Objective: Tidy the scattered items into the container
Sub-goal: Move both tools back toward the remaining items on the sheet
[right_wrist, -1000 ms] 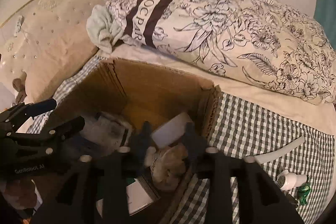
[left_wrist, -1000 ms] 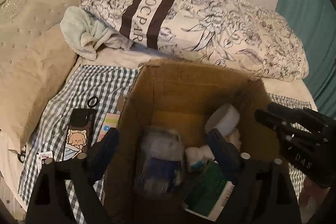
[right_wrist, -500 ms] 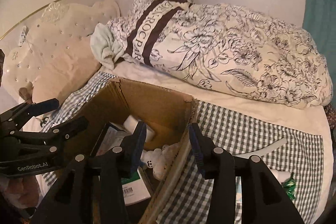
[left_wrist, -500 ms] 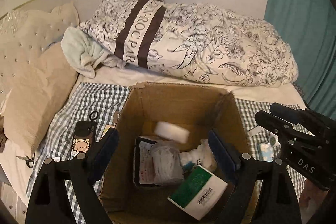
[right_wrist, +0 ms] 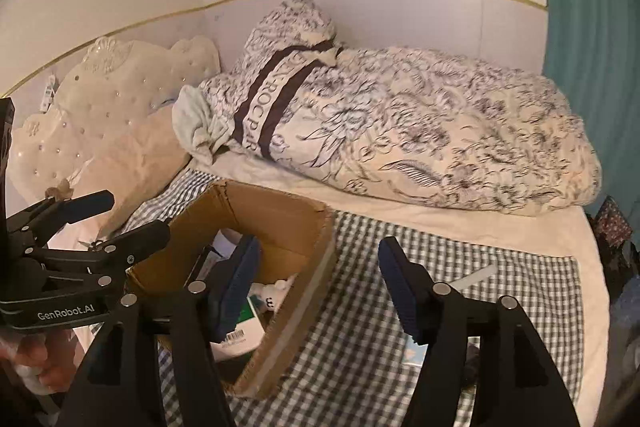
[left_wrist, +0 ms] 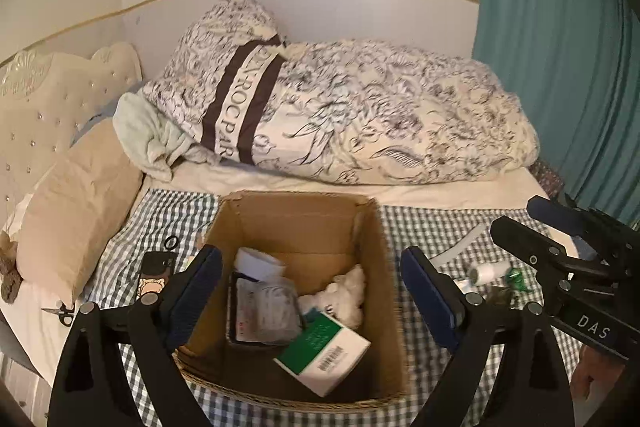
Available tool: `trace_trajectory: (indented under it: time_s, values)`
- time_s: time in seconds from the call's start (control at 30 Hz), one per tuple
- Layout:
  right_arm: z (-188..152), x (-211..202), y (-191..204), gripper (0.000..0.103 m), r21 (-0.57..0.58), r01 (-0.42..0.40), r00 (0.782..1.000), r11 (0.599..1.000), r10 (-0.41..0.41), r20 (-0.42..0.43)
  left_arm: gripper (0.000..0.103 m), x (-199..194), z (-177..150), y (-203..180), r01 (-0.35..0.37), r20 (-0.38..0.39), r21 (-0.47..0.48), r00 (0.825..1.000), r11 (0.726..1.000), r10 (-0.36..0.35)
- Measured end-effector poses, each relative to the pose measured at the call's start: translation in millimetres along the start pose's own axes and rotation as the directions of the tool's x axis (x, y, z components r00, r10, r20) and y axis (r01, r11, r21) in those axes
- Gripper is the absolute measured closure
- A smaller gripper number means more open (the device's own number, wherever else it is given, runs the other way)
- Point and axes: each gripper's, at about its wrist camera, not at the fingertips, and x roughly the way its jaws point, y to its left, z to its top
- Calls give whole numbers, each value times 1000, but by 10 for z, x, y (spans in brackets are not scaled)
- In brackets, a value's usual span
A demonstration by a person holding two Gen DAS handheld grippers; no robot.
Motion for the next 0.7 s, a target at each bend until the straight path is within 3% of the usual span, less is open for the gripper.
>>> trace_trajectory:
  time_s: [0.17,0.37,0.7]
  values:
    - [-24,-333,-208,17,28,43,998,999,-44,44,5,-209,10,-243,22,31,15,999,1000,-23]
    - [-89,-685,-495,0,76,98,992,992,-104,74,0,-421,24,-498,53,73,21,996,998,-54]
    - [-280,-1165,-924,0,123,175,978,977,-186,89,0,-632,-48,-962,70,98,42,992,997,-74]
